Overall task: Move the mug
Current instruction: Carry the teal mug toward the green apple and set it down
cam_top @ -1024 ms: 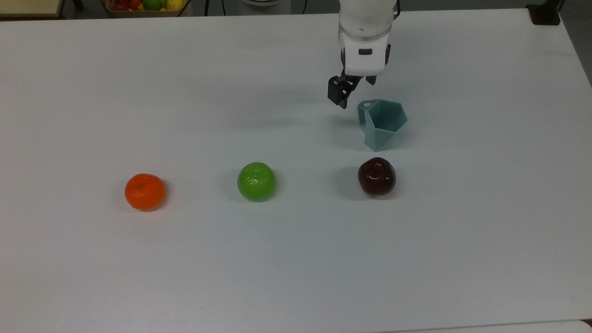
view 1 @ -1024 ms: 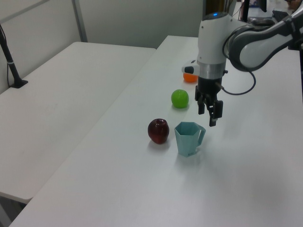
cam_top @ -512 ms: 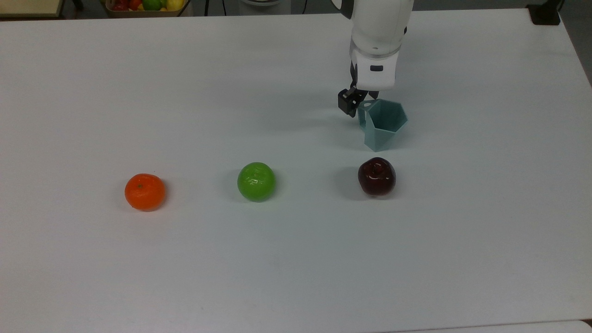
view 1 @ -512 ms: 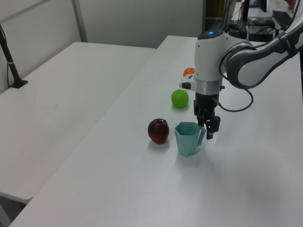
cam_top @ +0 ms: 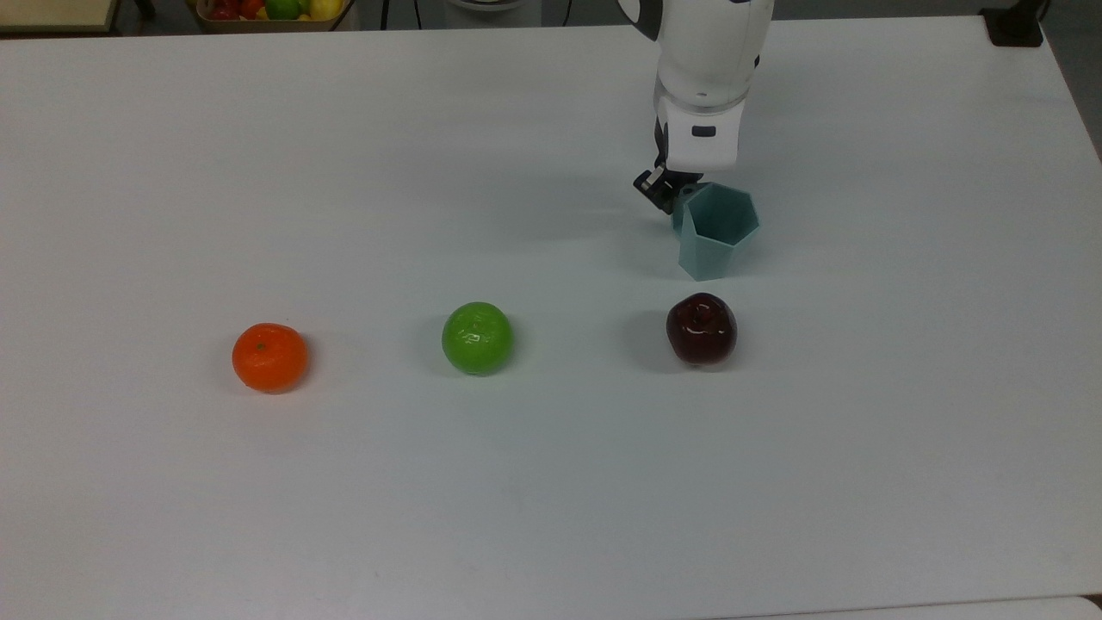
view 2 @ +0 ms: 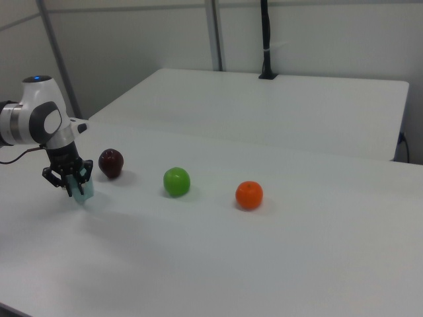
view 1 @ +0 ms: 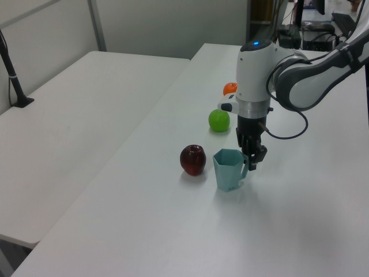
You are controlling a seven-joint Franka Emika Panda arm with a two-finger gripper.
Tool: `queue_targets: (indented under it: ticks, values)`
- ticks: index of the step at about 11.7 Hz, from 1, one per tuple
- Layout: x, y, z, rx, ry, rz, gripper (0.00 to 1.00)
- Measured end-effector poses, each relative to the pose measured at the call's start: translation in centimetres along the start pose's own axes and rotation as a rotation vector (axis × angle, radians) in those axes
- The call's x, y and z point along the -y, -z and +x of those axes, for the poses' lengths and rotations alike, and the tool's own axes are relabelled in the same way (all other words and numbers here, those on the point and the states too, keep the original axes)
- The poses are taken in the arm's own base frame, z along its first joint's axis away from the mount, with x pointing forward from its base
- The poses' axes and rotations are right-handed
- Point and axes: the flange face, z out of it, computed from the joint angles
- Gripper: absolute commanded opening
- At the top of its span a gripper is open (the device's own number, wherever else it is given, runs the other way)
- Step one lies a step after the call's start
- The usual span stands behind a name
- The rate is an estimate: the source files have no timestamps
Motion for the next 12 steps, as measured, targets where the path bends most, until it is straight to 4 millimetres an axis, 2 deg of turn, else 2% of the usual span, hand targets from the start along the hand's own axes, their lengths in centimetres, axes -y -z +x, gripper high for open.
queue_targets:
  ticks: [2,7,9,12]
  values:
    - [0.0,0.1,0.0,-0.002,-0.011,-0.004,0.06]
    - [-0.1,0.4,0.2,-0.005,-0.038,-0.017,0.03]
    - [-0.4,2.0,0.2,-0.032,-0.046,-0.027,0.03]
    - [-1.8,6.4,-1.0,-0.069,-0.078,-0.046,0.02]
